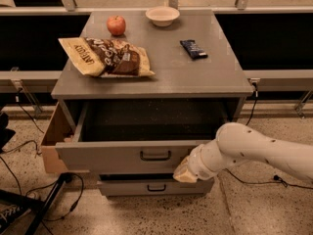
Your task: Close top drawer
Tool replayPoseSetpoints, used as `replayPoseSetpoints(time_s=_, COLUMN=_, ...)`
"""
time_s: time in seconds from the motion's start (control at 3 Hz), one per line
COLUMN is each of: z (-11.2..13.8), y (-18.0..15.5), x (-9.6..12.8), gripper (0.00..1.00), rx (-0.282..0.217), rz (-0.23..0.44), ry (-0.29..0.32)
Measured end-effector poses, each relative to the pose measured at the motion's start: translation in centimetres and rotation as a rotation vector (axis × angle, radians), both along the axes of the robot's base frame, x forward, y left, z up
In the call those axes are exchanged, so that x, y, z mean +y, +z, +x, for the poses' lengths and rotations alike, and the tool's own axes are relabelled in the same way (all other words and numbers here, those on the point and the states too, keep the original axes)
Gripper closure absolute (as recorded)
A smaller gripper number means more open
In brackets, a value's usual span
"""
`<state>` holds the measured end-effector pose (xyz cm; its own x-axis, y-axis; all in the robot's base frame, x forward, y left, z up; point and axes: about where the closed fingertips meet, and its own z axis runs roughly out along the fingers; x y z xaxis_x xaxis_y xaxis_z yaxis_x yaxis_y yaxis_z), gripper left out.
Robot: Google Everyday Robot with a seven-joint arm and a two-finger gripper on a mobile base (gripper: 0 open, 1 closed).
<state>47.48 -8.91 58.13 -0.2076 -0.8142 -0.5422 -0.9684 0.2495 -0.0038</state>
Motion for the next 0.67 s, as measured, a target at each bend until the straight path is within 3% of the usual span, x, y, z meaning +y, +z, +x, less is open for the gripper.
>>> replayPoseSetpoints(time_s=0.67, z=7.2, y=0.2, x=-0.2, gripper=1.0, rx=-0.086, rz=0.066, ry=-0.03)
